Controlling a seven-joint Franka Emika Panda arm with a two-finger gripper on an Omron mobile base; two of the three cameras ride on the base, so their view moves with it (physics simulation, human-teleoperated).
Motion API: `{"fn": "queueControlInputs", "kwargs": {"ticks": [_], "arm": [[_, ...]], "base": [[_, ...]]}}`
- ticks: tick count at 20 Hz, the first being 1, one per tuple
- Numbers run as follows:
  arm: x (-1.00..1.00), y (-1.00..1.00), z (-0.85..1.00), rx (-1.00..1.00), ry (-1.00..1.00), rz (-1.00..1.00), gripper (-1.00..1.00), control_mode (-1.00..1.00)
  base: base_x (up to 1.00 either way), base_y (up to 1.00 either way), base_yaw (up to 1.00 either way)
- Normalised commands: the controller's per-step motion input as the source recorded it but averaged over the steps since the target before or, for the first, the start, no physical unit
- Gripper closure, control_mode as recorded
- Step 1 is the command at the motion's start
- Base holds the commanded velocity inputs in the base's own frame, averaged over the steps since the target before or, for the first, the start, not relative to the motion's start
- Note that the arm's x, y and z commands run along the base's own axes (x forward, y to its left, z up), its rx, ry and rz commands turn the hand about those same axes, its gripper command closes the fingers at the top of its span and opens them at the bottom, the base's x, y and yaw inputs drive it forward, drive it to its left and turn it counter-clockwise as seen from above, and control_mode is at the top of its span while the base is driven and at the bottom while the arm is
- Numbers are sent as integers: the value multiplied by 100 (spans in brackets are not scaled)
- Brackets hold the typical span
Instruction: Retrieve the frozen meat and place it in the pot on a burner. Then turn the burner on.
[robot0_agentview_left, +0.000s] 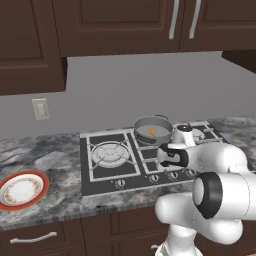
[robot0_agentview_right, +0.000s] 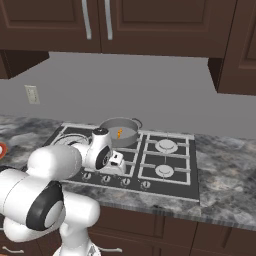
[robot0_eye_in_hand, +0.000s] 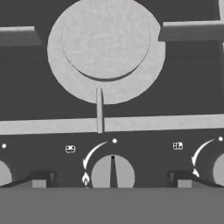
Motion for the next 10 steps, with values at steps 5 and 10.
{"fn": "queueControlInputs", "kwargs": {"ticks": [5,10], "arm": [[-3,0,-15,0,0,0,-100,-100],[0,0,-16,0,0,0,-100,-100]], "base": [[0,0,0],[0,0,0]]}}
